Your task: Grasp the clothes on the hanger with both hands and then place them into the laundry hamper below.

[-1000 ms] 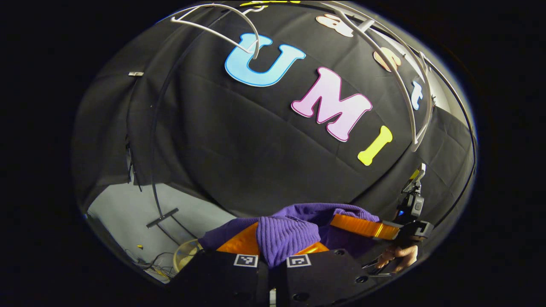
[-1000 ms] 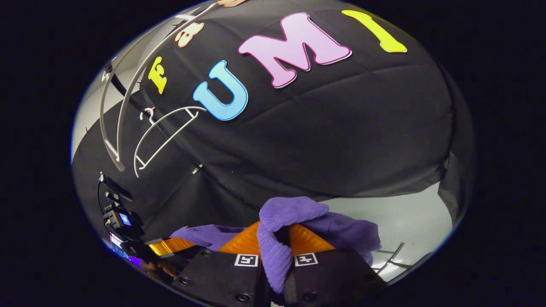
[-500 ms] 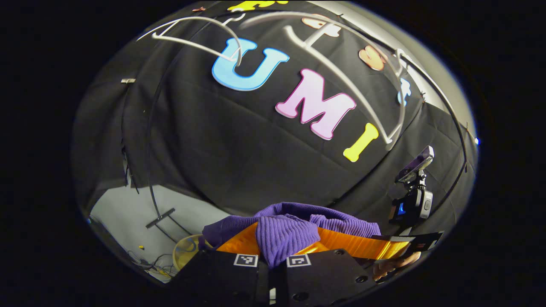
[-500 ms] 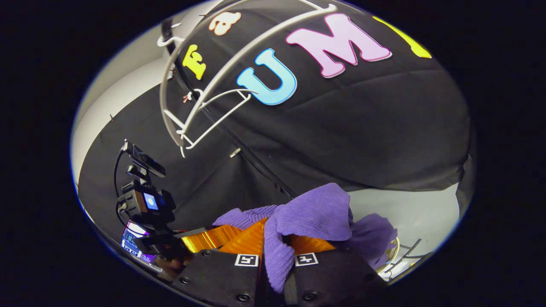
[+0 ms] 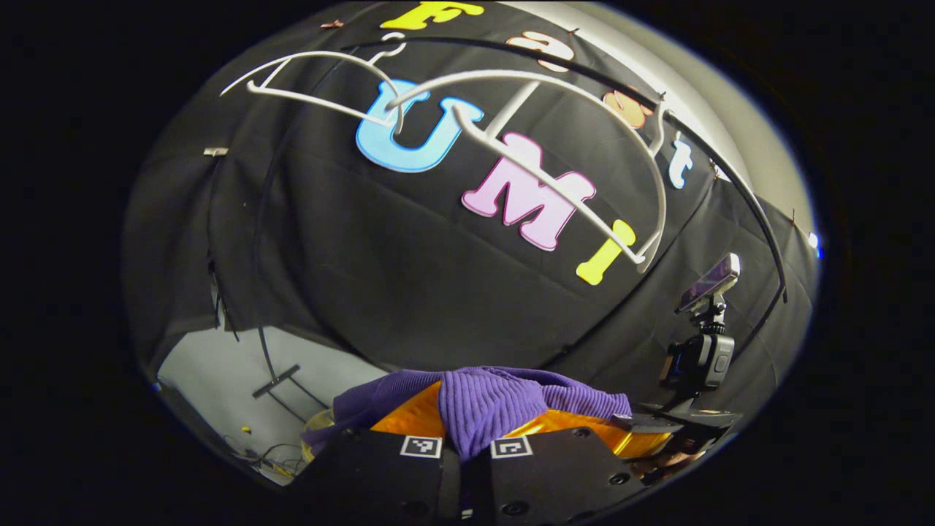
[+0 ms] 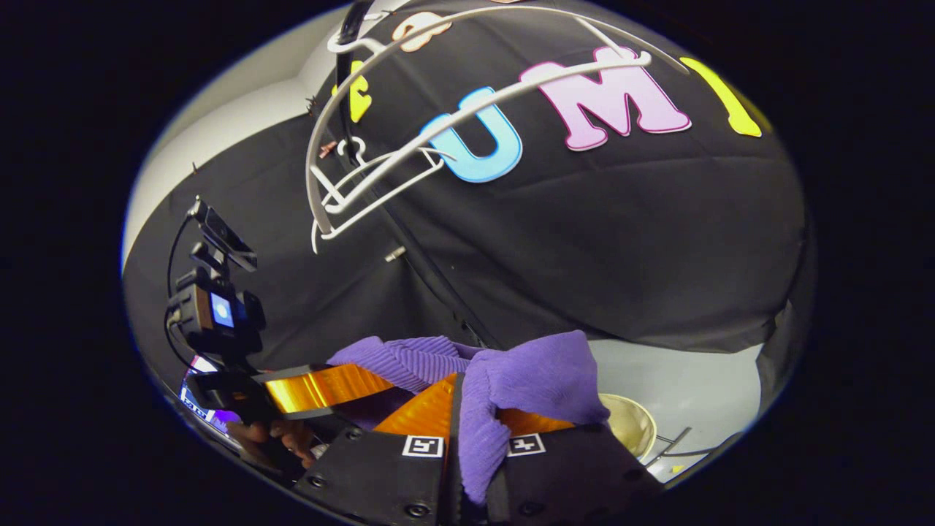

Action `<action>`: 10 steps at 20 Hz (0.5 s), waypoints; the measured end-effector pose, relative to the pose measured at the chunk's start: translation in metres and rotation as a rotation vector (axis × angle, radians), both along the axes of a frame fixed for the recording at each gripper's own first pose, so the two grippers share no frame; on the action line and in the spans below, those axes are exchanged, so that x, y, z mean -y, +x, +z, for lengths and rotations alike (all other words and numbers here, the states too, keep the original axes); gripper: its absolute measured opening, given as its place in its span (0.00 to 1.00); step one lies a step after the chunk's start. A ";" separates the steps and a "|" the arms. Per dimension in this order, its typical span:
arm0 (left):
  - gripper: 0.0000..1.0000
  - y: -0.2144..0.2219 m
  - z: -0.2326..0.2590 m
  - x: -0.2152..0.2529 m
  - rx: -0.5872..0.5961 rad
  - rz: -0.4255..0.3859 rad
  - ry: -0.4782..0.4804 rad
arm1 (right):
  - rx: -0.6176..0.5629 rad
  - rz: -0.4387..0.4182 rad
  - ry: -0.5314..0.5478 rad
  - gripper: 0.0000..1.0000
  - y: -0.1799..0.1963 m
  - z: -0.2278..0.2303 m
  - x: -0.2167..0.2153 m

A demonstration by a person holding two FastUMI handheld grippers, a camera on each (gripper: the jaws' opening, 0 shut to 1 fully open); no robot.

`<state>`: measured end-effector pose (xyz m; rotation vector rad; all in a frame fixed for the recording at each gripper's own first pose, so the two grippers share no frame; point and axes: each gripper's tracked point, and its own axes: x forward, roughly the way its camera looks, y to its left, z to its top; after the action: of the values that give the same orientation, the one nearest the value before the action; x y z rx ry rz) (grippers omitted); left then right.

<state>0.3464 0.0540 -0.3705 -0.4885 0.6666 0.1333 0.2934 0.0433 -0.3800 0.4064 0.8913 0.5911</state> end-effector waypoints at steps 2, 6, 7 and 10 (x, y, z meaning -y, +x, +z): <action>0.10 -0.007 -0.014 -0.003 -0.048 0.012 -0.014 | -0.022 0.027 -0.065 0.16 -0.011 -0.017 0.003; 0.10 -0.021 -0.045 -0.006 -0.164 0.009 -0.008 | -0.062 0.073 -0.170 0.10 -0.025 -0.044 0.006; 0.11 -0.025 -0.051 -0.004 -0.189 0.001 -0.006 | -0.075 0.077 -0.180 0.10 -0.027 -0.048 0.006; 0.10 -0.031 -0.066 0.003 -0.222 -0.020 -0.027 | -0.100 0.068 -0.219 0.10 -0.032 -0.055 0.015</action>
<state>0.3155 0.0510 -0.4360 -0.4972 0.8912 0.1616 0.2612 0.0285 -0.4353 0.2099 1.0577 0.5319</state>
